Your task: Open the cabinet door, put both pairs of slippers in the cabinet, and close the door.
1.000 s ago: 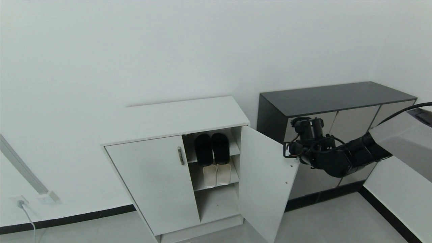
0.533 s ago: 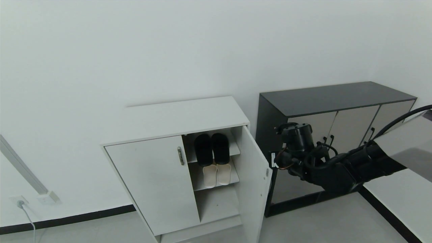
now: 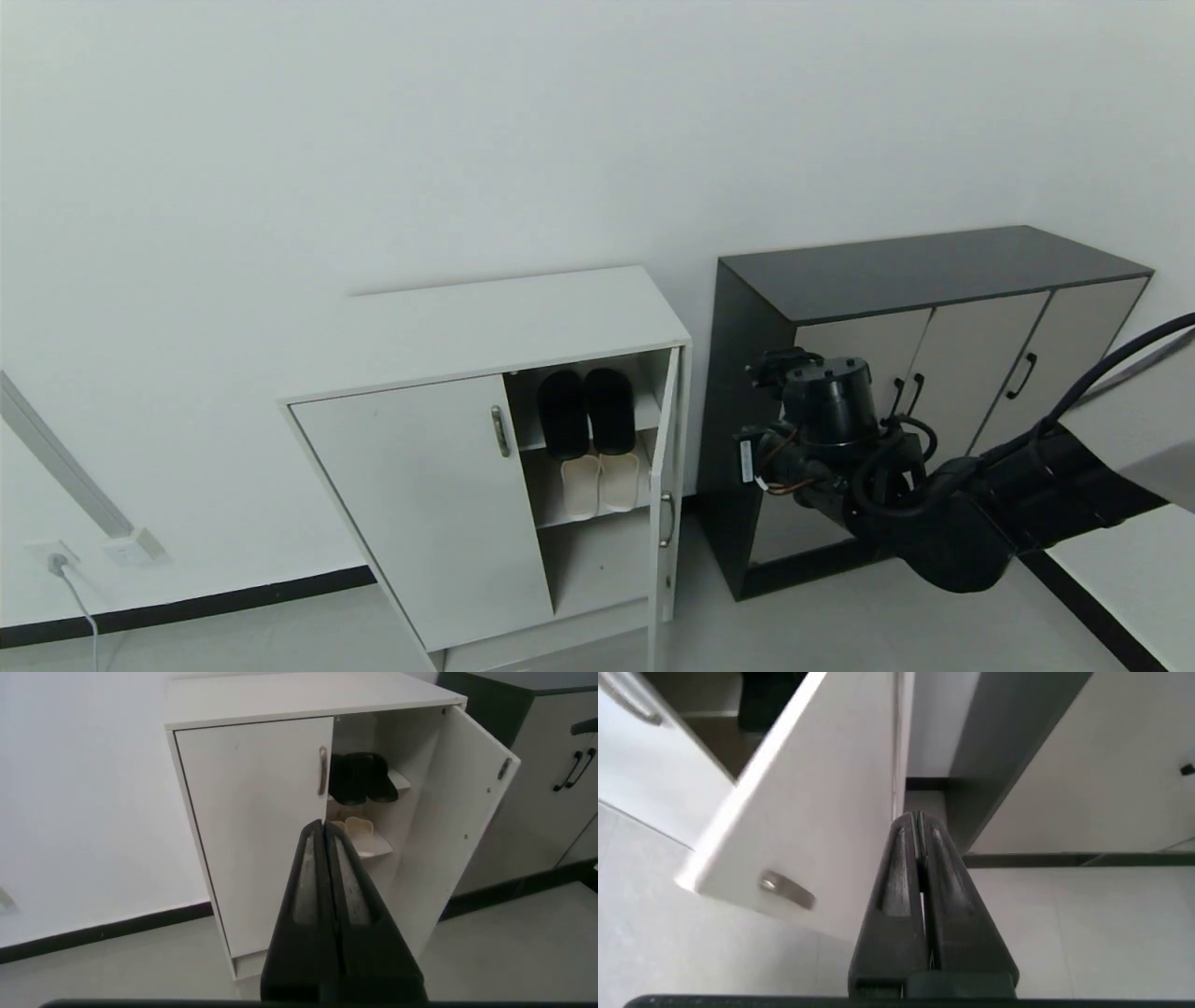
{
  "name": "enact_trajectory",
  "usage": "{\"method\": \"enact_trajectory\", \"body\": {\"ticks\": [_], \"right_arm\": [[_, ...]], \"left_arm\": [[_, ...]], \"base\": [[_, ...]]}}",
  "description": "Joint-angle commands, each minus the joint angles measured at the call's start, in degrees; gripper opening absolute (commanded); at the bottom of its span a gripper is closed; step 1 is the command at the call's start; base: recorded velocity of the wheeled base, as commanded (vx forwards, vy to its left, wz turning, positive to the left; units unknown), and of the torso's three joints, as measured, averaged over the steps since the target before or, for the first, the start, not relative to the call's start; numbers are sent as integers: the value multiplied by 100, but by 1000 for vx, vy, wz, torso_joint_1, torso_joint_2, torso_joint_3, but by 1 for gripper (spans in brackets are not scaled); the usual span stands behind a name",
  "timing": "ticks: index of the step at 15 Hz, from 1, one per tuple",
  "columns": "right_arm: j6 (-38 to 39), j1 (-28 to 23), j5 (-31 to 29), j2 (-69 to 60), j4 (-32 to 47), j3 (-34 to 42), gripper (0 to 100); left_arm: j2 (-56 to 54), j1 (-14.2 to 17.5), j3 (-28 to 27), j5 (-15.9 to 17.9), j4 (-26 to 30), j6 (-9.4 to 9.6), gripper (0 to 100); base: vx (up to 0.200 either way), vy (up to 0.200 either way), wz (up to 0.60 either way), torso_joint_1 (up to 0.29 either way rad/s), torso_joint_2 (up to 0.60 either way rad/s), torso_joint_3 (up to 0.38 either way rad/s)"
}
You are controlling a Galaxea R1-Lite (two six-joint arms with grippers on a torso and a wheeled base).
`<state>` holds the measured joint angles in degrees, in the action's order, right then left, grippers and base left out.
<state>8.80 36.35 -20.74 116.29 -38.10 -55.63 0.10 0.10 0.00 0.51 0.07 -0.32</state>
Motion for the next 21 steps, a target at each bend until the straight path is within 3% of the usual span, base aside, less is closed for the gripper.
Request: {"method": "enact_trajectory", "body": {"ticks": [1, 3, 9, 13, 21], "right_arm": [[-1, 21, -1, -18, -5, 17, 0], [-1, 30, -1, -1, -5, 17, 0], [8, 56, 8, 8, -14, 34, 0], [-1, 47, 307, 43, -189, 219, 0], [-370, -58, 333, 26, -532, 562, 0]], "left_arm": [[-1, -1, 0, 2, -7, -3, 0], [-1, -1, 0, 2, 1, -3, 0], [-1, -1, 0, -25, 1, -3, 0], [-1, -1, 0, -25, 1, -3, 0], [-1, -1, 0, -25, -7, -12, 0]], "base": [[0, 0, 0, 0, 0, 0], [0, 0, 0, 0, 0, 0], [0, 0, 600, 3, 2, 5], [0, 0, 0, 0, 0, 0], [0, 0, 0, 0, 0, 0]]}}
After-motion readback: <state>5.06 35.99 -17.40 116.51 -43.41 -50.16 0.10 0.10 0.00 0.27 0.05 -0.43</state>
